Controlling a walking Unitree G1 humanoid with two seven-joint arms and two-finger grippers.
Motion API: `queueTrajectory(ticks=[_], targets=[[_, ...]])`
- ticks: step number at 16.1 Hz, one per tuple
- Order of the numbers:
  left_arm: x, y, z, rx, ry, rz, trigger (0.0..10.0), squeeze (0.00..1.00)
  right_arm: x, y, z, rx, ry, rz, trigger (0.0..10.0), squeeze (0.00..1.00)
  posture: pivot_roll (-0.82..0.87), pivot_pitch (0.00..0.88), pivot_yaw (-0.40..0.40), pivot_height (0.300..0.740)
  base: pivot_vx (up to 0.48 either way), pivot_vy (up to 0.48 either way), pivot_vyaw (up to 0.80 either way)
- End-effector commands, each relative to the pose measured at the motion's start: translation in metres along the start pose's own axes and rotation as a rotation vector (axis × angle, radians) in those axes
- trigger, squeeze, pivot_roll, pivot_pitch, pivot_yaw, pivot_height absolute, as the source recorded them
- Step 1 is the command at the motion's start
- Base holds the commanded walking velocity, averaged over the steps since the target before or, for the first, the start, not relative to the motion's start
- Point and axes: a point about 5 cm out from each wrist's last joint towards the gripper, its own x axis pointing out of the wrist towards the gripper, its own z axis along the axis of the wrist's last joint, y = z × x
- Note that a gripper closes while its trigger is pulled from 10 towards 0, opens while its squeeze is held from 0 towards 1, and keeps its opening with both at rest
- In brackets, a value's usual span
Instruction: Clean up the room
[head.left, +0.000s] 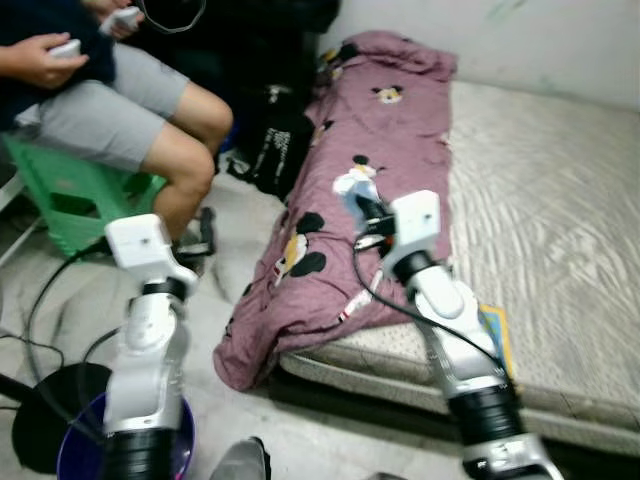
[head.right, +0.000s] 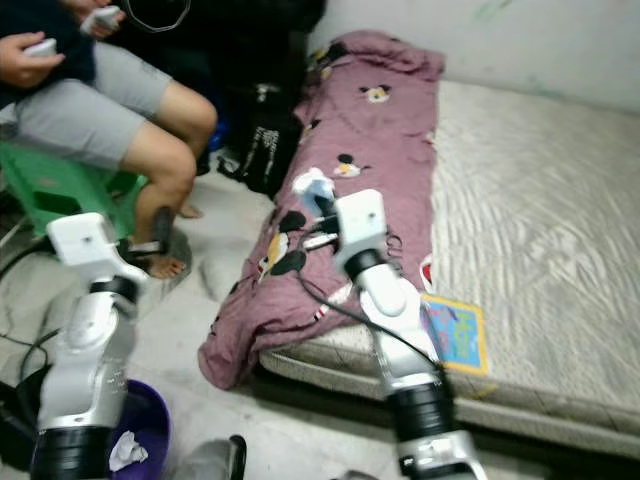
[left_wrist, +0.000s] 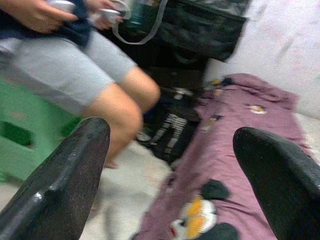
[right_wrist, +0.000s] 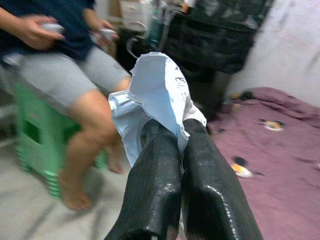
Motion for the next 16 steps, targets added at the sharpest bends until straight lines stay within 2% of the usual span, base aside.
queueTrajectory(ticks=[1,7,13,16], targets=[[0.001,-0.005,0.001,0.010,-0.001,-0.006,10.0,0.00,0.000,-0.006,0.002,-0.017,-0.005,-0.013,10.0,0.00,-0.06,0.000,-0.031,0.740,0.000,0.000,0.80],[0.001,-0.009,0.002,0.025,-0.010,-0.027,10.0,0.00,0.003,-0.006,0.004,-0.023,-0.011,-0.003,10.0,0.00,-0.06,0.000,-0.034,0.740,0.000,0.000,0.80],[-0.001,0.001,0.000,0.022,-0.002,-0.010,10.0,0.00,0.004,-0.006,0.004,-0.018,-0.014,-0.005,10.0,0.00,-0.06,0.000,-0.036,0.740,0.000,0.000,0.80],[-0.010,0.012,0.002,0.130,-0.007,-0.021,10.0,0.00,0.000,-0.016,0.000,-0.012,0.005,-0.078,10.0,0.00,-0.05,0.000,-0.035,0.740,0.000,0.000,0.80]])
